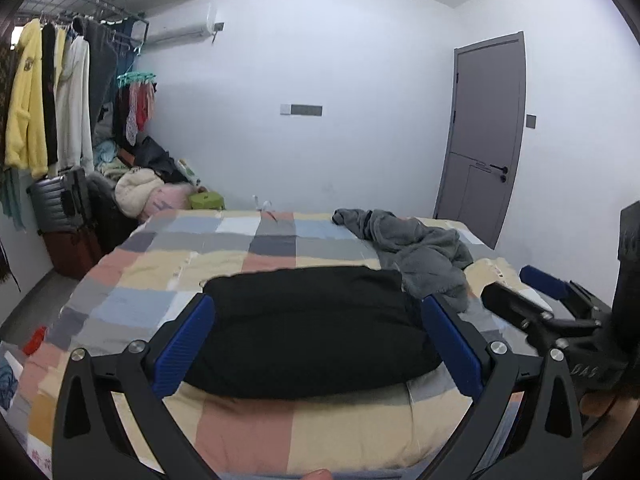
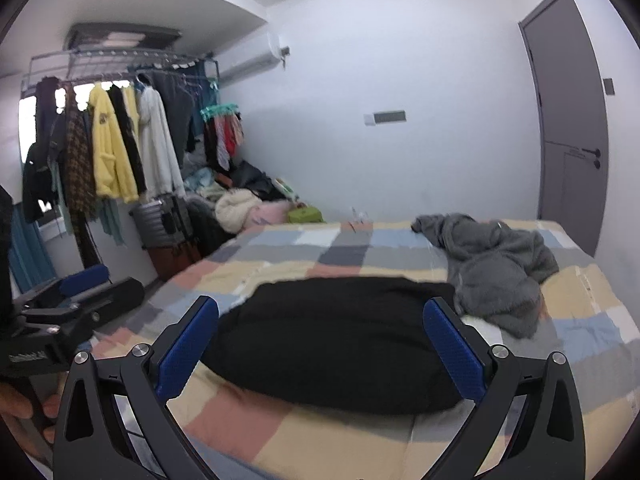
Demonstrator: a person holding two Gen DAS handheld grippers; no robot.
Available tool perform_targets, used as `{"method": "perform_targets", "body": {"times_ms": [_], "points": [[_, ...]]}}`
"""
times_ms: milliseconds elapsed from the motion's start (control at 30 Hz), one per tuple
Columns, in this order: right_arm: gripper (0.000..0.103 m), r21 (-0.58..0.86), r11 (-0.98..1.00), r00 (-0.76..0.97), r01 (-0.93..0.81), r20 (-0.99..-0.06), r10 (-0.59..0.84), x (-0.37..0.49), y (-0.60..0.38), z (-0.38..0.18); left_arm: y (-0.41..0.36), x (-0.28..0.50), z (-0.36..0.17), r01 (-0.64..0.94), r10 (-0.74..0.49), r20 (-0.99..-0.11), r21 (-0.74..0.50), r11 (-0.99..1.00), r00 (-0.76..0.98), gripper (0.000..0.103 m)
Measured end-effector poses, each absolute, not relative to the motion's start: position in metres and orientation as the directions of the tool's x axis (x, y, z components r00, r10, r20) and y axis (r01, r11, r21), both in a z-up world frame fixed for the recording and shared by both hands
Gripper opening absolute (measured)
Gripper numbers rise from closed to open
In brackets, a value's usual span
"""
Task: Fold large clothes
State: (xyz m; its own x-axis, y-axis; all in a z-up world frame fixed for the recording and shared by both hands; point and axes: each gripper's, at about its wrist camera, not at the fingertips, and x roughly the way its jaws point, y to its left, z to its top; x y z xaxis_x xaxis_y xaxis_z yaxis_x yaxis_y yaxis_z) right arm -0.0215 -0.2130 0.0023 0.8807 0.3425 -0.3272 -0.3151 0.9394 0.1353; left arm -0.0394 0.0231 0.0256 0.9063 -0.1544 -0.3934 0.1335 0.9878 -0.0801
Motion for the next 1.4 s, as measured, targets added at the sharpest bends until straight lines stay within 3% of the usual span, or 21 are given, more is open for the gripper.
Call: {"method": "perform_targets", "body": {"times_ms": [400,1400], "points": [[0.103,0.134,0.955,0.859,-0.263,-0.418,0.295,-0.022,-0.218,-0.038,0.022,-0.041,0.001,0.1,-0.138,-0.442,-0.108,0.989,0.886,0.103],[0.103,0.124,0.964,0.855,-0.233,-0.447,0.264,-0.027,-0.218,-0.049,0.004,-0.036,-0.012,0.122,-0.147,-0.492,-0.083,0.989,0.858,0.103]]}}
